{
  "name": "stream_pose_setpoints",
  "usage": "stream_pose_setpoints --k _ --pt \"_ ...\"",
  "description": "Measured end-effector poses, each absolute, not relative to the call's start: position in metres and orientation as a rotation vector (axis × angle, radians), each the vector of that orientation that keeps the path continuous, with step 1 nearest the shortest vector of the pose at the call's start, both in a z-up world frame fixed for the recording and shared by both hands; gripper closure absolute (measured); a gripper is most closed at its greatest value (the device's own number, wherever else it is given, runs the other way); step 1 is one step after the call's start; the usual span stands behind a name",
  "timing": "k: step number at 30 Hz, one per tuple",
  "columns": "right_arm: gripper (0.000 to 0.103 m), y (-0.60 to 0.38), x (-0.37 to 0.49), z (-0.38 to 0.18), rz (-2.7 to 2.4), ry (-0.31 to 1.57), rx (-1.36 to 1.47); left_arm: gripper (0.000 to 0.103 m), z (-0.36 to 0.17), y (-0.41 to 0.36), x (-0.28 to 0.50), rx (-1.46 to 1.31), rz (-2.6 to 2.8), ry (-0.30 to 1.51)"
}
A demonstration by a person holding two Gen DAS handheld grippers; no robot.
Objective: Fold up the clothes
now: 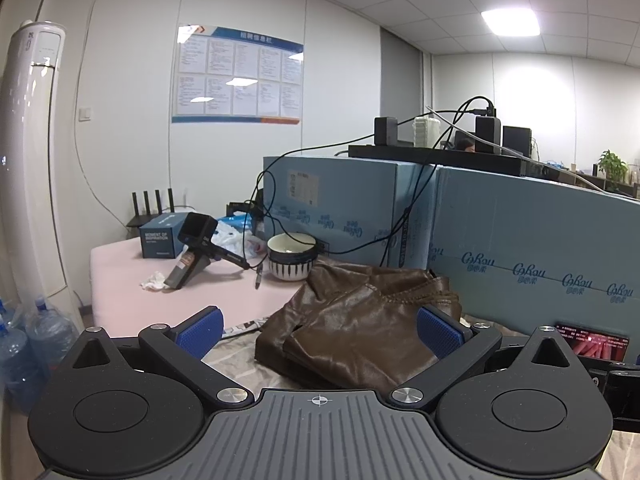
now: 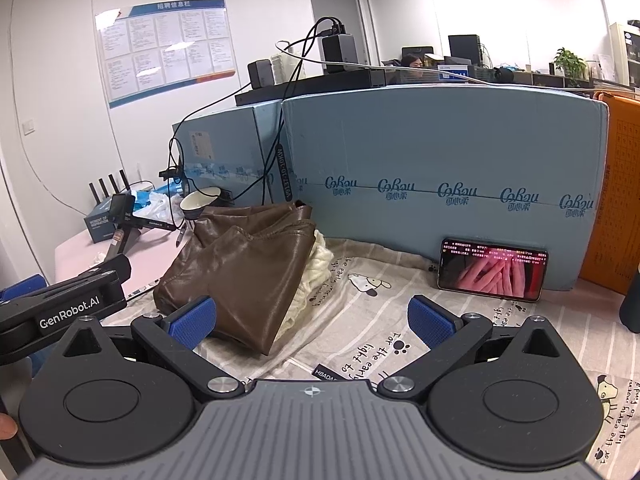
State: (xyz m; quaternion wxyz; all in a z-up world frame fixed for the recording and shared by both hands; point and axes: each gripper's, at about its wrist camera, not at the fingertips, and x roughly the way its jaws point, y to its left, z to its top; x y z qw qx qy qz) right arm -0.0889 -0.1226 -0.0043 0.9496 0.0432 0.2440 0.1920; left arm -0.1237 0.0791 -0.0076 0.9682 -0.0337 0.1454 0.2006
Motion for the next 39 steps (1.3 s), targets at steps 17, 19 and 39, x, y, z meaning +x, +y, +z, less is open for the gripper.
stream_pose_setpoints --k 17,19,39 --pt "0.000 -0.1202 -0.0898 -0.0038 0.396 0.499 0.086 0.000 -0.0083 0.0802 -0.1261 -0.070 0.411 0.296" --pt "0.000 -0.1199 -0.0900 -0.0037 0.398 0.499 0.085 0.000 -0.0084 0.0802 -0.1261 -0.070 0.411 0.296" --pt "0.000 -0.1210 -0.0902 -0.0035 0.399 0.499 0.085 0.000 -0.0092 0.0799 -0.1253 -0.069 0.410 0.298"
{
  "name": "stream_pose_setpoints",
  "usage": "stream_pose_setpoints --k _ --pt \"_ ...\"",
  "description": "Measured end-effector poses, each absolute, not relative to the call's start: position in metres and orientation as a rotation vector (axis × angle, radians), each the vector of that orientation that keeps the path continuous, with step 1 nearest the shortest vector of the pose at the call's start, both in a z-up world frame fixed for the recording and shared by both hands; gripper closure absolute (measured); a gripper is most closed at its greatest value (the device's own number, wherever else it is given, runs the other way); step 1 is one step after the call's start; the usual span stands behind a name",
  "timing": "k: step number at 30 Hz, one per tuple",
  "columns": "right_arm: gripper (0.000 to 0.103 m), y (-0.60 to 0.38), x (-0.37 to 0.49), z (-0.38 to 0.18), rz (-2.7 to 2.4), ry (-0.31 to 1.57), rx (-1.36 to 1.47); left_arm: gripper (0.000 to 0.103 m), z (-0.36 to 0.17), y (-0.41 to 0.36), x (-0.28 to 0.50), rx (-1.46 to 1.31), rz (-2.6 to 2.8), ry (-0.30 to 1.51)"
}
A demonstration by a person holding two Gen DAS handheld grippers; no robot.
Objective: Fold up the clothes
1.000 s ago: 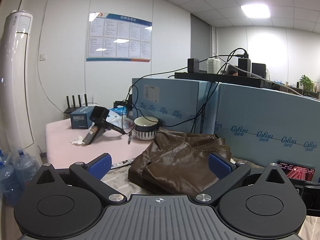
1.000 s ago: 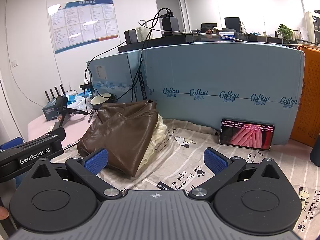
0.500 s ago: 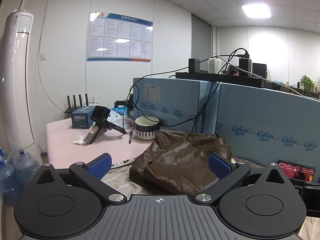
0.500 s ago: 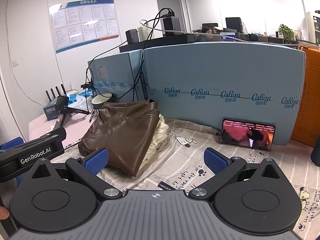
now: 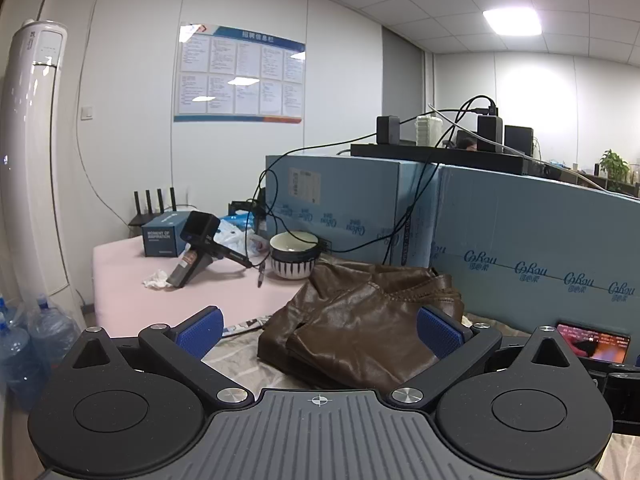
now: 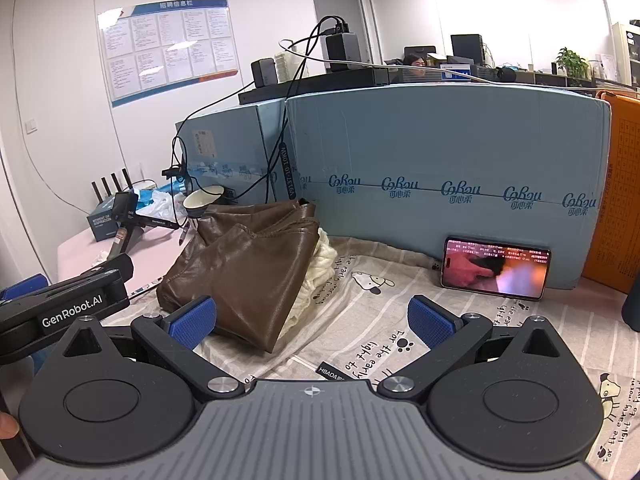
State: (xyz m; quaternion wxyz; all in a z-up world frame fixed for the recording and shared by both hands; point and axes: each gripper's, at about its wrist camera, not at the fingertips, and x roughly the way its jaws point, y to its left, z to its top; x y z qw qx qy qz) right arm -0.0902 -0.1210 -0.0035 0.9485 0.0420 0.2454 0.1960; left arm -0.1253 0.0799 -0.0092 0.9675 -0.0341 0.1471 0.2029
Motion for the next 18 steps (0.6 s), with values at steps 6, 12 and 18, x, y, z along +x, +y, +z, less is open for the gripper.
stream_pose_setpoints --k 6,12,18 --pt "0.000 -0.1204 -0.0903 -0.0033 0.400 0.499 0.085 0.000 -0.0093 0.0799 -0.1261 -0.070 0.409 0.299" --pt "0.000 -0.1203 -0.0907 -0.0033 0.401 0.499 0.085 0.000 -0.0093 0.0807 -0.1259 -0.072 0.411 0.297" --pt "0.000 -0.1196 -0.0912 -0.0026 0.402 0.497 0.080 0.000 -0.0088 0.0813 -0.1254 -0.073 0.410 0.296"
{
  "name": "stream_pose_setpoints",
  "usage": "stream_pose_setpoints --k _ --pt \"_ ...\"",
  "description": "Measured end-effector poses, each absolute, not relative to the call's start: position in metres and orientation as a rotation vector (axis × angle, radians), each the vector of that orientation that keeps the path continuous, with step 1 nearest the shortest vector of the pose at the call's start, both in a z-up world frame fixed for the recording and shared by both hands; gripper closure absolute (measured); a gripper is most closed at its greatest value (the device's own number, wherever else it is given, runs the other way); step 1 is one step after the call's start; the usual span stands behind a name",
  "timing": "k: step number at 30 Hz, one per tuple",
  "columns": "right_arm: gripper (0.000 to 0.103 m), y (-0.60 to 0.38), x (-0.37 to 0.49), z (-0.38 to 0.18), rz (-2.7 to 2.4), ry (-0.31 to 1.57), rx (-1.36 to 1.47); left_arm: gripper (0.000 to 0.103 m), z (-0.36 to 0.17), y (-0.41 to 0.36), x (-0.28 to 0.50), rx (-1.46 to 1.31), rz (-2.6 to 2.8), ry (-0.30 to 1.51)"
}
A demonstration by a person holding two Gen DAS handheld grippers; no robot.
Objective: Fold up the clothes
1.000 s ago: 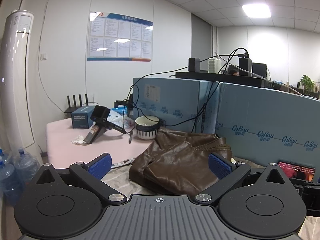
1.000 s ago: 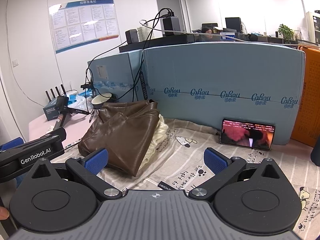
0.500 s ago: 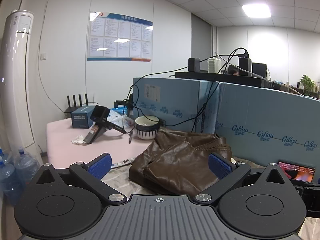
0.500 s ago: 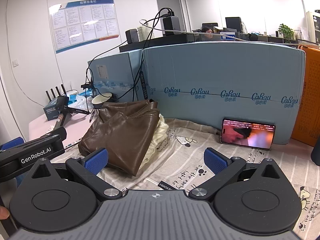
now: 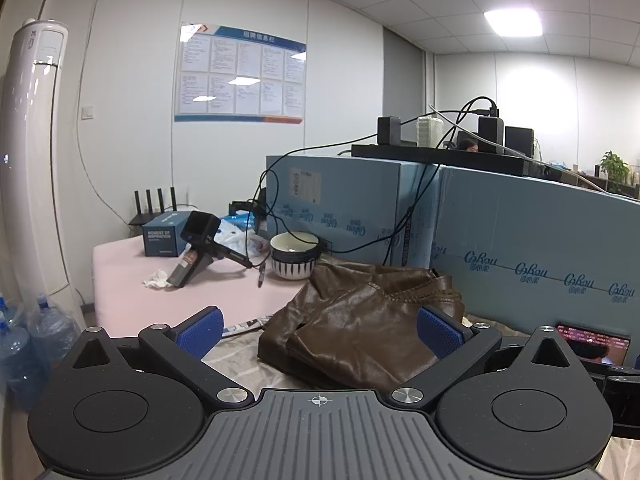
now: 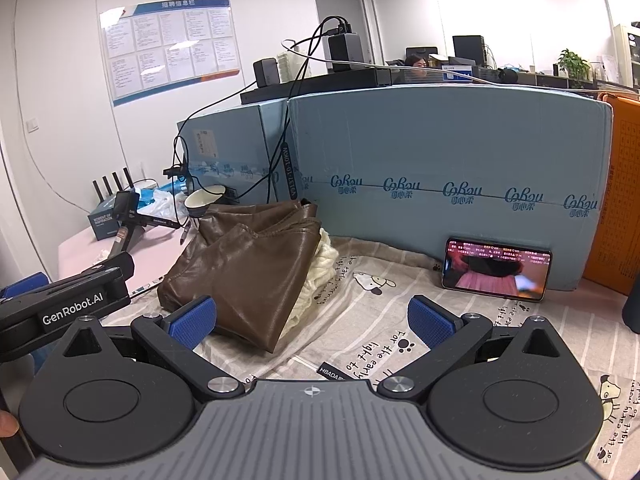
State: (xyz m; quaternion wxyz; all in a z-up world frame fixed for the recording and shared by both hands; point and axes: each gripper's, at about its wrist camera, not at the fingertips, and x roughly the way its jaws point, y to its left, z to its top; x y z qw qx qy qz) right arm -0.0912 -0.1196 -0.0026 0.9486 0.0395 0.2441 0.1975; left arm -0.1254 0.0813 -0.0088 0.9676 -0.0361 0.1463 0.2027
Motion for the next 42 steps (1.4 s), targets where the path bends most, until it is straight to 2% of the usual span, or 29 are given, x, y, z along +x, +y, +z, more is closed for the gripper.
stream_pose_setpoints --k 42 --pt "0.000 -0.1195 -0.0903 -0.0032 0.404 0.492 0.074 0.000 -0.0089 0.0812 -0.1230 -0.074 0.403 0.300"
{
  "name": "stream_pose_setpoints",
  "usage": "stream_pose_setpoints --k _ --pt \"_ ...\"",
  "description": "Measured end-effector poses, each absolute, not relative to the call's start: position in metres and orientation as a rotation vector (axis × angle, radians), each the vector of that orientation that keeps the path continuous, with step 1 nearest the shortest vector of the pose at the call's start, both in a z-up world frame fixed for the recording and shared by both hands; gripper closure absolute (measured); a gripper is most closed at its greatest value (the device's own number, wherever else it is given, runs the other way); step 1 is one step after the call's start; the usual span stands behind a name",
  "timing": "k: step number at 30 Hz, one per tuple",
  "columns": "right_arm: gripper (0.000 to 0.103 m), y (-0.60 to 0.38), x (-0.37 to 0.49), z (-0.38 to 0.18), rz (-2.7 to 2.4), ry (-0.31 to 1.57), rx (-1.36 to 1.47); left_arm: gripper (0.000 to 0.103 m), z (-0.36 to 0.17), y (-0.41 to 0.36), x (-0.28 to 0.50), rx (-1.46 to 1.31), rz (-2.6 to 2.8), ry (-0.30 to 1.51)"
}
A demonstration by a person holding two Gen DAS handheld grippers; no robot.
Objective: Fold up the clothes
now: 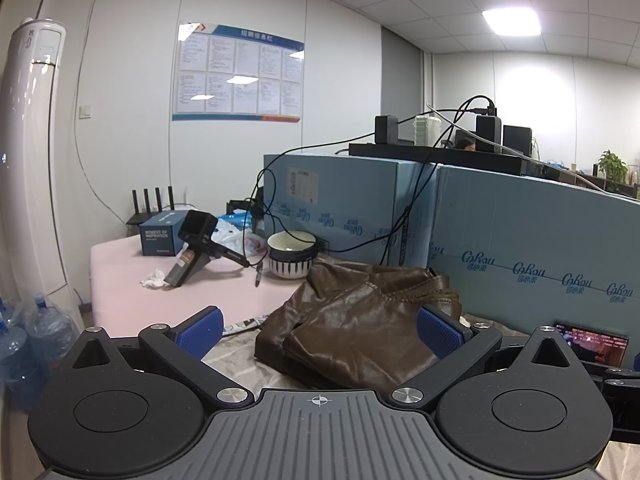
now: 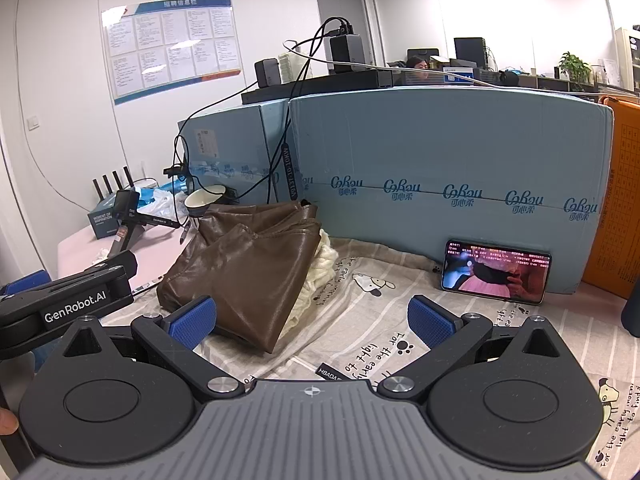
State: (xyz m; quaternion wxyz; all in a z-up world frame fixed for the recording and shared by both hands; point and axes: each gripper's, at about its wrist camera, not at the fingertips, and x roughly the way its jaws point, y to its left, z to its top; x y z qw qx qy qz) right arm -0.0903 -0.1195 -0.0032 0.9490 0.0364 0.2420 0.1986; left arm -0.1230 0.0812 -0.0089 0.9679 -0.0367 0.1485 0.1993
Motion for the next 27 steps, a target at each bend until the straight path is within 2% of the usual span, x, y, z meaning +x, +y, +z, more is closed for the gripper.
stream_pose_setpoints --k 27 --pt "0.000 -0.1186 -0.0932 -0.0044 0.406 0.495 0.075 0.000 -0.0095 0.0814 -0.1245 -0.075 0.408 0.302"
